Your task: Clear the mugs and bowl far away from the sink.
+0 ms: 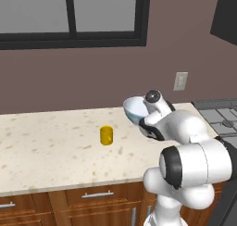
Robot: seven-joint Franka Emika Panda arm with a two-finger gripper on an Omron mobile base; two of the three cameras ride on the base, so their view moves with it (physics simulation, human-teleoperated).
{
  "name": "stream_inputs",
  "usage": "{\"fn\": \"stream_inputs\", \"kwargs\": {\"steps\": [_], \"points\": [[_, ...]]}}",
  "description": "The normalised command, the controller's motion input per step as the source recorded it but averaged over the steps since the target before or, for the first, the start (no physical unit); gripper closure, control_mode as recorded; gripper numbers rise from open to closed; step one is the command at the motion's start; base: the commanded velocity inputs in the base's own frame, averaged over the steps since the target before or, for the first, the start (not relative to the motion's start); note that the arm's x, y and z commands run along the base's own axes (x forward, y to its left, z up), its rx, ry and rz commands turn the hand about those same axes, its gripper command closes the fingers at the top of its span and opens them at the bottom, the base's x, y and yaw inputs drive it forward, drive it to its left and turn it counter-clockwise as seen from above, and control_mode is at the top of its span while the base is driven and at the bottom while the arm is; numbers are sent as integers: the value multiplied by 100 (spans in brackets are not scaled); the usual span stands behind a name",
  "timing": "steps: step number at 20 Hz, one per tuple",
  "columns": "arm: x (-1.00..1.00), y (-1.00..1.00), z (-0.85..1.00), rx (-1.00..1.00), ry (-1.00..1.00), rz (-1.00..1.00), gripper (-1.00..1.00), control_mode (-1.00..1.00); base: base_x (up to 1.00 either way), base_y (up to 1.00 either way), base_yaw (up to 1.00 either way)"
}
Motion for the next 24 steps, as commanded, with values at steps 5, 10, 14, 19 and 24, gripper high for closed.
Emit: {"fn": "stream_inputs", "kwargs": {"steps": [5, 10, 14, 19, 24], "points": [[20, 0, -15, 0, 12, 0, 100, -100, 0, 0, 0], [21, 0, -21, 0, 8, 0, 100, -100, 0, 0, 0], [19, 0, -32, 0, 1, 0, 100, -100, 0, 0, 0], [17, 0, -40, 0, 0, 0, 100, -100, 0, 0, 0], [14, 1, -42, 0, 1, 0, 100, -100, 0, 0, 0]]}}
